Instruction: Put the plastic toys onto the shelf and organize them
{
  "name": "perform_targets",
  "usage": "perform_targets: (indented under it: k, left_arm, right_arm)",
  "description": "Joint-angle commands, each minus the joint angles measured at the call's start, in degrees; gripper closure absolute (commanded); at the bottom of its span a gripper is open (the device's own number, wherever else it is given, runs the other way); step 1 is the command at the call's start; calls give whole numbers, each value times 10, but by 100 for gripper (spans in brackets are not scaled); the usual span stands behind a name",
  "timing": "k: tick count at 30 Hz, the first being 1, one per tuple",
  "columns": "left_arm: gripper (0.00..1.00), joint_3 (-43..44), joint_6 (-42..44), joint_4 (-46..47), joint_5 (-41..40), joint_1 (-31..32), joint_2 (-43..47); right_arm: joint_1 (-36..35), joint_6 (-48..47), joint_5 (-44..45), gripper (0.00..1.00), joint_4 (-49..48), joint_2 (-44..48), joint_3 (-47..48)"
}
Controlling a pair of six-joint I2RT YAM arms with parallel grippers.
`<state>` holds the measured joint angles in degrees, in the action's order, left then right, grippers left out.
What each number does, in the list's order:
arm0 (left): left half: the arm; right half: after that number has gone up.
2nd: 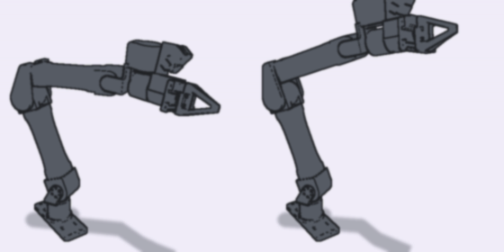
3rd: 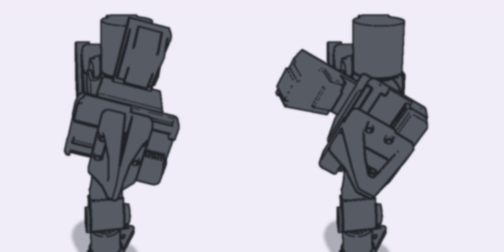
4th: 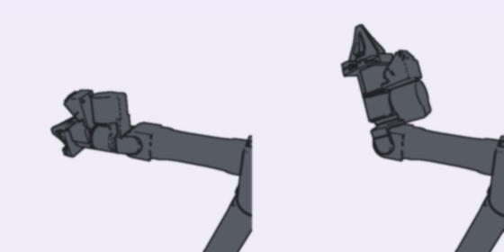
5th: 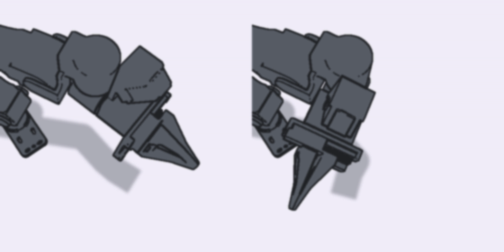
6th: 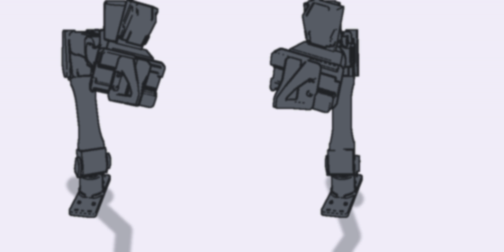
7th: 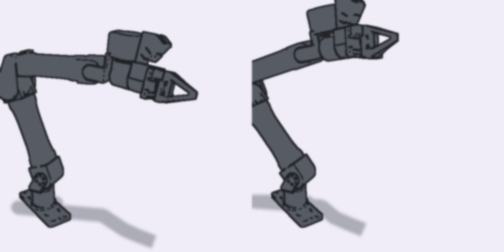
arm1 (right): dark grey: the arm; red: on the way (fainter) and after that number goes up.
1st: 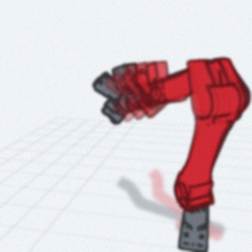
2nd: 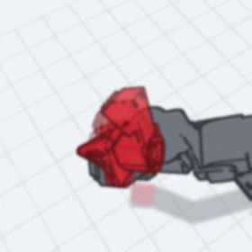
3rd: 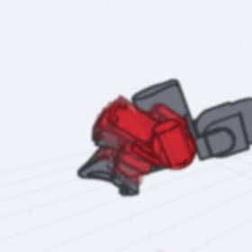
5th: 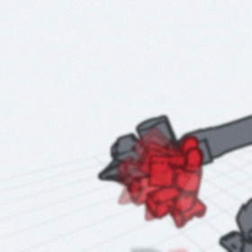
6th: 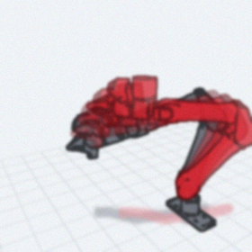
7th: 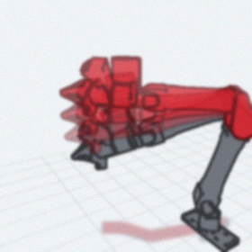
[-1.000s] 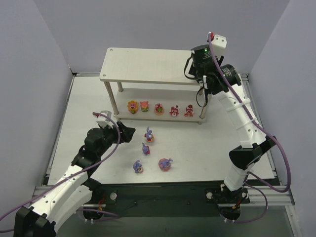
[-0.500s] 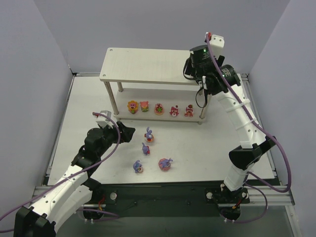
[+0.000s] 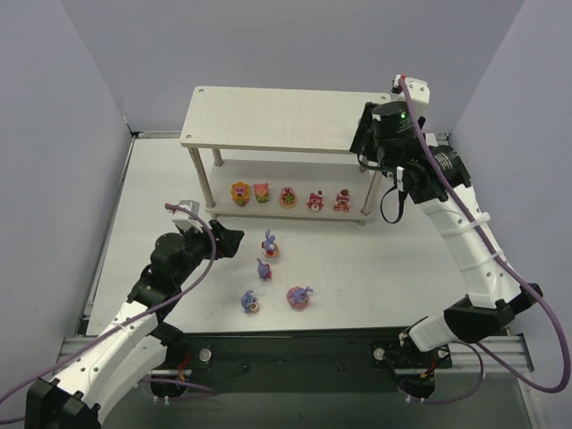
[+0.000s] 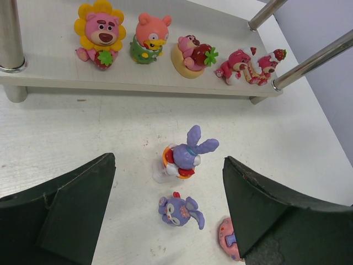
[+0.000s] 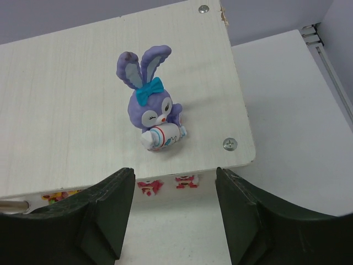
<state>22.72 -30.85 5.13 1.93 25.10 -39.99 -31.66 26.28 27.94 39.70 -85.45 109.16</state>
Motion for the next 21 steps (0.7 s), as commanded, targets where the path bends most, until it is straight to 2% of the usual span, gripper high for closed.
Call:
perform_targets:
  k: [1,4,5,7,11,21]
  left_arm:
    - [11,12,3,-2,-7,3,13]
    - [11,11,2,-3,-9,3,16]
    - [11,11,2,-4,-9,3,15]
    - [11,11,2,-4,-10,3,16]
    - [11,10,3,-5,-10,3,15]
    - [11,9,2,-6,-11,3,16]
  right_arm:
    - [-4,-22,-24,43,-35,30,-31]
    - [-3,-23,-17,63,-38,33,-40]
    - [-3,-22,-14,74,-38,33,-41]
    - [-2,-22,-16,86,-39,31,-44]
    - [0,-21,-14,95,-41,27,-47]
    - [13,-29,-27,99,-63,6,-53]
